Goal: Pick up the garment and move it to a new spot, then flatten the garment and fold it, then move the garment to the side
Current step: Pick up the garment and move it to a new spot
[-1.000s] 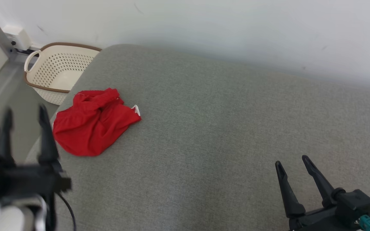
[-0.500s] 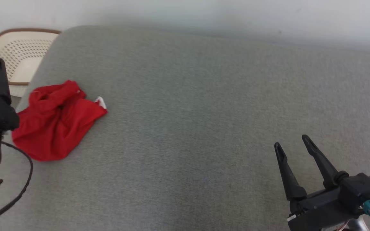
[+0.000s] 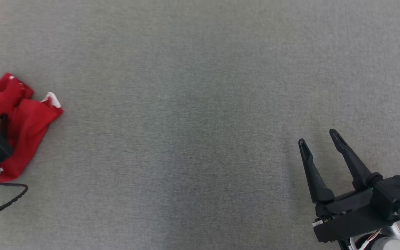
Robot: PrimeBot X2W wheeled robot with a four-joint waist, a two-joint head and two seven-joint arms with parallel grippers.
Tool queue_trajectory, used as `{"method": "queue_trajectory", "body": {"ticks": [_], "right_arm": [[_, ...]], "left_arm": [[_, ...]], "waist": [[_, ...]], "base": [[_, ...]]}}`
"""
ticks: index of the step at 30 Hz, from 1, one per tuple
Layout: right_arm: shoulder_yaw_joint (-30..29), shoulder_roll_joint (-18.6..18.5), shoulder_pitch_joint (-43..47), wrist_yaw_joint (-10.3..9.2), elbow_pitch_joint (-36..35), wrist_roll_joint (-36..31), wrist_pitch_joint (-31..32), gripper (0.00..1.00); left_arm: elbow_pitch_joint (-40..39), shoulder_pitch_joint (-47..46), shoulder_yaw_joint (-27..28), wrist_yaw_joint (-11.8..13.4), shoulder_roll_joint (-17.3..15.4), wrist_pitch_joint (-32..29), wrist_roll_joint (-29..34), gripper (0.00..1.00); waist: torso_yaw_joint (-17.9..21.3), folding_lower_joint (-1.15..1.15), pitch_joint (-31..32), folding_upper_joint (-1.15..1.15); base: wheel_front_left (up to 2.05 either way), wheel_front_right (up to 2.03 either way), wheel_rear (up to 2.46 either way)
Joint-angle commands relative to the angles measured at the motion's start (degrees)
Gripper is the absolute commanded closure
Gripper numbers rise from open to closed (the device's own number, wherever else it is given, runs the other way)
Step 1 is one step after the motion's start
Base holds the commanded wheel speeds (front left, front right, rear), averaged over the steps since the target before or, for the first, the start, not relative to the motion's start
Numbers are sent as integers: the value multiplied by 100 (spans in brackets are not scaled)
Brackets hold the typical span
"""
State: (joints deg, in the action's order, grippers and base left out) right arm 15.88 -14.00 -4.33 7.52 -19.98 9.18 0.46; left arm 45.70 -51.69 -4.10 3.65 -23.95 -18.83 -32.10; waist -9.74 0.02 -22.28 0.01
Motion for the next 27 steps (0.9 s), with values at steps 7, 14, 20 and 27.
{"method": "queue_trajectory", "body": {"ticks": [7, 14, 20, 27], "right_arm": [[-43, -33, -125, -6, 35, 52, -92, 0], [-106, 8, -61, -6, 102, 77, -63, 0], [-147, 87, 47, -6, 128, 77, -47, 0], [-172, 259, 189, -6, 201, 93, -87, 0]], "left_arm": [[467, -151, 102, -47, -52, 246, -119, 100], [418, -418, 18, -210, -211, 859, 48, 100], [-177, -565, -35, -134, -368, 1589, 278, 100], [-1416, -81, -147, 104, -296, 2059, 504, 100]], "waist": [[332, -2, -398, -1], [256, -2, -218, -1], [145, -2, 87, -1], [134, -2, 563, -1]], "base": [[0, 0, 0], [0, 0, 0], [0, 0, 0], [0, 0, 0]]}}
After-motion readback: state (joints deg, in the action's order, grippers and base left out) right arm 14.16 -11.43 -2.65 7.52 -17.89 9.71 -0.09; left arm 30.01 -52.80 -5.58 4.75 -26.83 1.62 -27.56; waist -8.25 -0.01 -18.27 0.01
